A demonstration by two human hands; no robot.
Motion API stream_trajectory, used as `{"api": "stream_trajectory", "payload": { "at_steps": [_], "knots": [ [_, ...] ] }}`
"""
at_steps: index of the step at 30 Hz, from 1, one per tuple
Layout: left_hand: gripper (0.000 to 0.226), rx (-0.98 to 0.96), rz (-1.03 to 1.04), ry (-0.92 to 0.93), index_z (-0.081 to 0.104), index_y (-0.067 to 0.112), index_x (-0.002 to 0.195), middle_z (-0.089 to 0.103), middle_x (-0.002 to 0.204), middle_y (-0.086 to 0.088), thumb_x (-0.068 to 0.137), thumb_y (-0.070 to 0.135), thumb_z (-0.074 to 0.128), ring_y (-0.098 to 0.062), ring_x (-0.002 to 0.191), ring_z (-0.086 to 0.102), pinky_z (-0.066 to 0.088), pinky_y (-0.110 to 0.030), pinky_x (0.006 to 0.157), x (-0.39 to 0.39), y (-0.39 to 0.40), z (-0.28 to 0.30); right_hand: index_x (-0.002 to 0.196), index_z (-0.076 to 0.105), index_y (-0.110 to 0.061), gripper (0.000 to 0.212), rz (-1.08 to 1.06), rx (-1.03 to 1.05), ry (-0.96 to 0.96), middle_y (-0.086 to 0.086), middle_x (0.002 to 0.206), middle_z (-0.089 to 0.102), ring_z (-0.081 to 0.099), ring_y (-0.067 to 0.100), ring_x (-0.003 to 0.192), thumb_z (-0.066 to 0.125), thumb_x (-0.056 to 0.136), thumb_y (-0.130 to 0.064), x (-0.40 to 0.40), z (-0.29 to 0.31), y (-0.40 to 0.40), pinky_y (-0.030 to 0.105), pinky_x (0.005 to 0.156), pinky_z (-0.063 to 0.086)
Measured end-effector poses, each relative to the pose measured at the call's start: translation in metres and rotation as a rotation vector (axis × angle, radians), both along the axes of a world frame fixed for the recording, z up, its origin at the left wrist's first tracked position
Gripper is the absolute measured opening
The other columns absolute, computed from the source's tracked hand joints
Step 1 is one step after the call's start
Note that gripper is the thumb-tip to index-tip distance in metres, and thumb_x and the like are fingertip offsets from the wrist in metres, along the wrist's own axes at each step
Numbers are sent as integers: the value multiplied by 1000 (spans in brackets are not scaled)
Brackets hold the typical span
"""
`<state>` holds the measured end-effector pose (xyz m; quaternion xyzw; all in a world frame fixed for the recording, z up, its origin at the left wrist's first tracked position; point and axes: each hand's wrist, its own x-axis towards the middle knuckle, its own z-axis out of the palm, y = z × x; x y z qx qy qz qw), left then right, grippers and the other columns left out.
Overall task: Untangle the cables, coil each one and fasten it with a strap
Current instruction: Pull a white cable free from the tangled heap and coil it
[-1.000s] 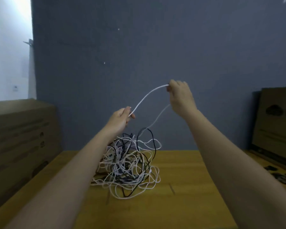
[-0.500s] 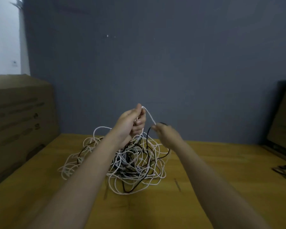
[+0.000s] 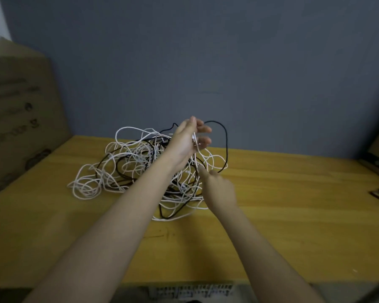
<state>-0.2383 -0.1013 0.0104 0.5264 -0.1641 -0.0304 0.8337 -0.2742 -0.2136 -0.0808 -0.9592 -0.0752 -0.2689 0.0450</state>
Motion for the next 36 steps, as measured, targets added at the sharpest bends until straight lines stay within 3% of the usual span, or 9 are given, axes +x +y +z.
{"api": "stream_trajectory", "payload": {
  "at_steps": [3, 5, 8, 10, 16, 19, 23, 31, 36],
  "knots": [
    [26, 111, -33, -21, 43, 13, 92, 68, 76, -1, 106, 27, 26, -13, 55, 64, 53, -31, 67, -12, -3, -5, 92, 71, -16, 54, 87, -338, -100, 4, 59, 58, 57, 24, 47, 82, 40, -2, -8, 6, 1, 21, 39, 21],
    [23, 268, 0, -79, 37, 12, 95, 67, 86, -5, 107, 26, 23, -16, 61, 67, 55, -36, 76, -19, 3, -9, 90, 71, -12, 39, 265, -311, -166, 5, 63, 59, 58, 27, 54, 82, 54, -4, -17, 12, 3, 23, 40, 23],
    [20, 684, 104, -285, 32, 13, 102, 65, 104, -3, 106, 31, 24, -15, 69, 71, 54, -35, 76, -28, 27, -15, 98, 69, -13, 12, 387, 137, -114, 3, 78, 67, 62, 20, 70, 65, 89, -18, -37, 29, 8, 29, 50, 40],
    [22, 924, 152, -402, 33, 15, 102, 62, 109, 2, 105, 36, 25, -11, 66, 70, 51, -32, 68, -36, 46, -15, 99, 68, -19, 11, 367, 387, -6, -3, 65, 62, 54, 7, 57, 64, 91, -25, -47, 37, 10, 22, 52, 37],
    [17, 1452, 266, -613, 35, 15, 91, 59, 96, 3, 104, 26, 32, -19, 70, 54, 42, -37, 66, -65, 89, -9, 84, 63, -5, 26, 128, 261, 327, 9, 76, 61, 55, 28, 71, 55, 96, -27, -50, 15, -6, 38, 62, 41],
    [27, 1426, 248, -598, 42, 17, 87, 58, 95, -2, 104, 36, 30, -22, 85, 55, 40, -36, 71, -82, 101, -12, 91, 66, -4, 27, -11, 274, 202, 13, 88, 63, 56, 31, 80, 50, 99, -23, -52, 11, -10, 41, 66, 47],
    [35, 1367, 232, -578, 54, 19, 90, 55, 86, 9, 104, 38, 28, -15, 84, 53, 36, -32, 70, -100, 103, -12, 82, 61, 0, 27, -98, 436, -19, 15, 74, 56, 50, 28, 66, 47, 100, -15, -54, 49, 7, 32, 52, 29],
    [43, 928, 285, -657, 46, 11, 80, 56, 80, -10, 101, 46, 32, -24, 76, 55, 41, -36, 71, -98, 82, 33, 111, 68, -4, 23, 178, 805, -530, 9, 102, 69, 60, 17, 88, 50, 98, -11, -69, 183, 40, 11, 67, 37],
    [39, 751, 301, -666, 42, 14, 70, 40, 61, 2, 104, 31, 33, -6, 52, 37, 29, -17, 51, -86, 82, 39, 100, 70, -4, 21, 31, 827, -411, 5, 88, 66, 55, 13, 75, 54, 97, -18, -59, 153, 16, 21, 66, 38]
  ]
}}
